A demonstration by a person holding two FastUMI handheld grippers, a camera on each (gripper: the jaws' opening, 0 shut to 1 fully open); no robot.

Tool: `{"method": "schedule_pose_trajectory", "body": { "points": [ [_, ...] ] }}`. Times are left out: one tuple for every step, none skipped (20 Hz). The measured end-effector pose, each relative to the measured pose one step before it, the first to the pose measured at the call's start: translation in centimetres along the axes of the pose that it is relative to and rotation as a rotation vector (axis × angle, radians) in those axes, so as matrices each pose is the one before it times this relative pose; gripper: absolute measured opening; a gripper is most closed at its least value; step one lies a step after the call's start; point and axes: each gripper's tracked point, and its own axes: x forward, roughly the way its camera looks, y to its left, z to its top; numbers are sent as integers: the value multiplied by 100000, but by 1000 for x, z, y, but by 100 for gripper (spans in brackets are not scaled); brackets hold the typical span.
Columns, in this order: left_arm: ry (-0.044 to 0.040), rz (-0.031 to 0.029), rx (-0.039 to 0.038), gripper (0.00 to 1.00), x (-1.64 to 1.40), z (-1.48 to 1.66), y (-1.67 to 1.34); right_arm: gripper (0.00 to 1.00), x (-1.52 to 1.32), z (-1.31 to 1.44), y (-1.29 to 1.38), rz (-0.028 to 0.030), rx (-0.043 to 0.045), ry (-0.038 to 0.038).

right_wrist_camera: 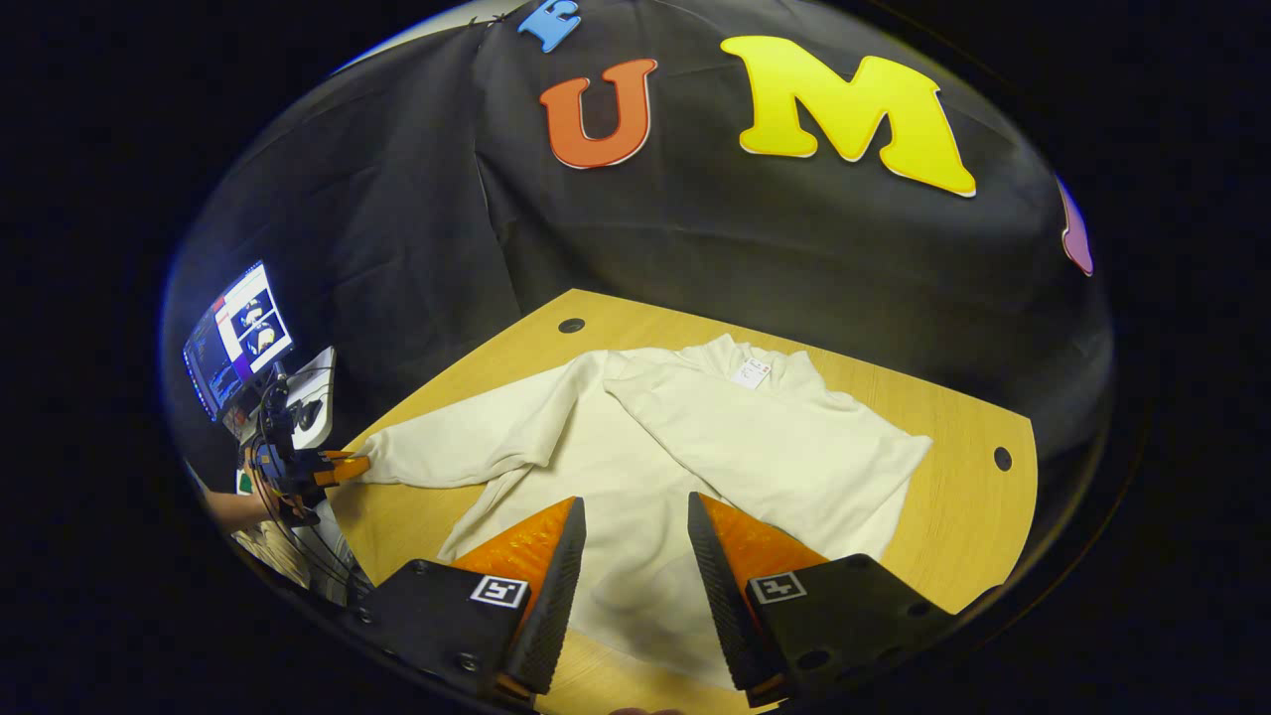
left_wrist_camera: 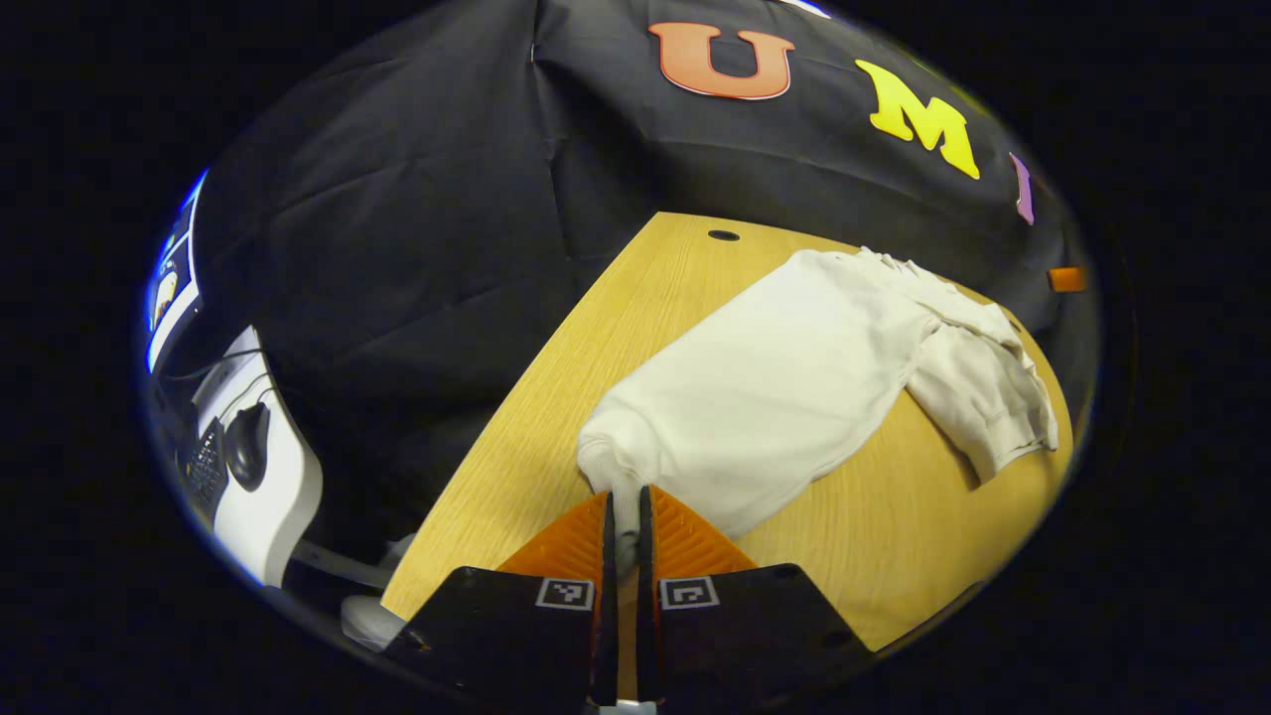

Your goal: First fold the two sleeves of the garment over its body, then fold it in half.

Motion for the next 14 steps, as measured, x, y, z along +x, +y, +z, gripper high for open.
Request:
{"method": "schedule_pose_trajectory", "body": {
  "points": [
    [1816, 889, 1803, 7, -337, -185, 11, 64, -374, -211, 67, 681, 2072, 96],
    [426, 1349, 2493, 6, -338, 129, 71, 66, -369, -188, 409, 2058, 2610, 326],
    [-1082, 2, 1408, 5, -452, 678, -425, 64, -542, -345, 469, 2575, 1925, 181],
    [-679, -415, 625, 4, -522, 661, -790, 68, -680, -83, 371, 2230, 1221, -693],
    [-855, -390, 438, 4, -579, 896, -709, 67, -621, -110, 57, 1250, 499, -1021],
    [-1498, -670, 261, 4, -455, 990, -648, 64, -692, -29, -30, 778, 188, -923],
    [-844, -631, -528, 4, -405, 968, -764, 67, -877, -147, -210, 439, -123, -996],
    [-1167, -61, -451, 4, -334, 973, -482, 63, -864, -25, -202, 295, -387, -1139],
    [-1603, -1055, -645, 3, -342, 1260, -919, 64, -932, 10, -253, 141, -396, -1289],
    [-2413, -1673, -759, 3, -158, 1488, -1075, 64, -933, 170, -246, 288, -238, -1324],
    [-2911, -1133, -306, 4, -142, 1744, -1082, 67, -881, 152, -284, 527, 333, -1452],
    [-2194, -1848, 394, 4, 19, 1625, -1138, 64, -980, 381, -102, 1628, 1205, -2179],
    [-2235, -1469, 1462, 4, 210, 1715, -1123, 64, -1044, 428, -62, 1431, 1645, -2470],
    [-1862, -1832, 1745, 3, 303, 1652, -1248, 66, -893, 417, -341, 629, 1091, -1722]
  ]
}}
